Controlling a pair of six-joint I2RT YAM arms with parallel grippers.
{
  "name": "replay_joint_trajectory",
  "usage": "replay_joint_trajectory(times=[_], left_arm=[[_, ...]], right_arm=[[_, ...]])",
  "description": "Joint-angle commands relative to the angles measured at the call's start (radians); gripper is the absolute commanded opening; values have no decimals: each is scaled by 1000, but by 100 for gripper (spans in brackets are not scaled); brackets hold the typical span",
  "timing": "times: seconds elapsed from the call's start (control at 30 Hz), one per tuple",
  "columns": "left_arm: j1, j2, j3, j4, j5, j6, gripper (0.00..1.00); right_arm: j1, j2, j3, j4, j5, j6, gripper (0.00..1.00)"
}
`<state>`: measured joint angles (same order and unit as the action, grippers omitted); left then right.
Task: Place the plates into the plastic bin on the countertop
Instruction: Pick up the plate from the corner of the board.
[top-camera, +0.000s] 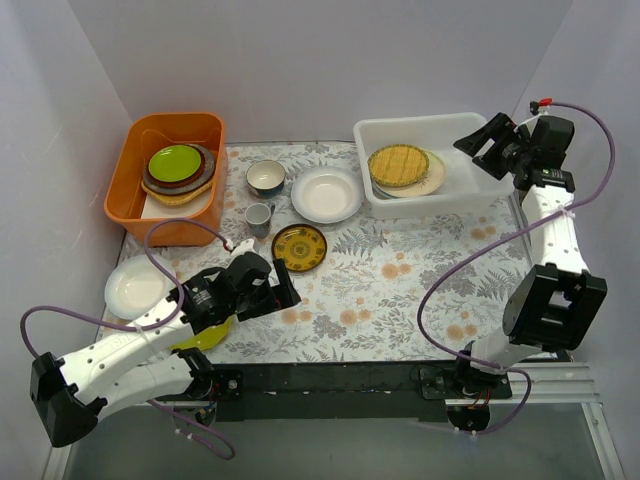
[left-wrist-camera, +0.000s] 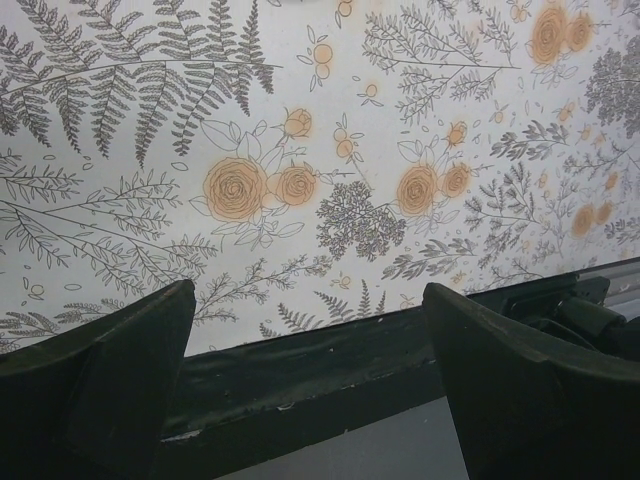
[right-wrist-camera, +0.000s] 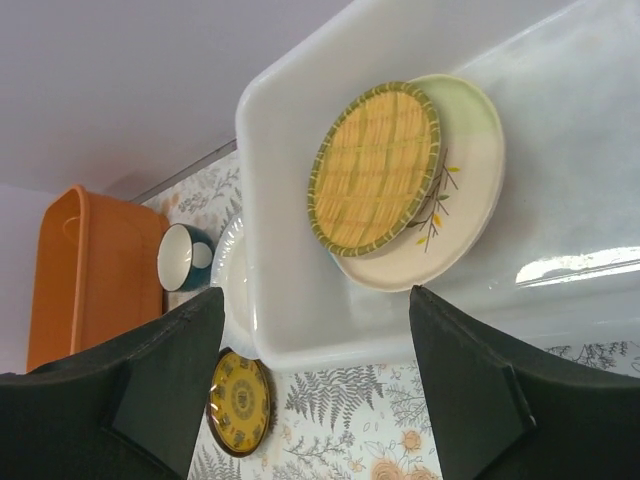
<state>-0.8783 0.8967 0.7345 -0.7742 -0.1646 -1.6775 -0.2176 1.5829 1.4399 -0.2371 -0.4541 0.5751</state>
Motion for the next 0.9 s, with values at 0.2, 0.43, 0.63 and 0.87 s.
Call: replay_joint_trajectory(times=[0.2, 0.43, 0.63, 0.87], left_arm=[[6, -21, 86, -53, -38, 22, 98], [6, -51, 88, -76, -41, 6, 98], [7, -53, 77, -97, -42, -10, 98], [7, -35, 89, -109, -53, -18, 98]], right_arm=[[92, -291, -217, 1, -72, -41, 81], [216, -448, -337, -39, -41, -52, 81], [411, -559, -522, -22, 18, -8, 81], [625, -627, -703, 39, 106, 63, 80]])
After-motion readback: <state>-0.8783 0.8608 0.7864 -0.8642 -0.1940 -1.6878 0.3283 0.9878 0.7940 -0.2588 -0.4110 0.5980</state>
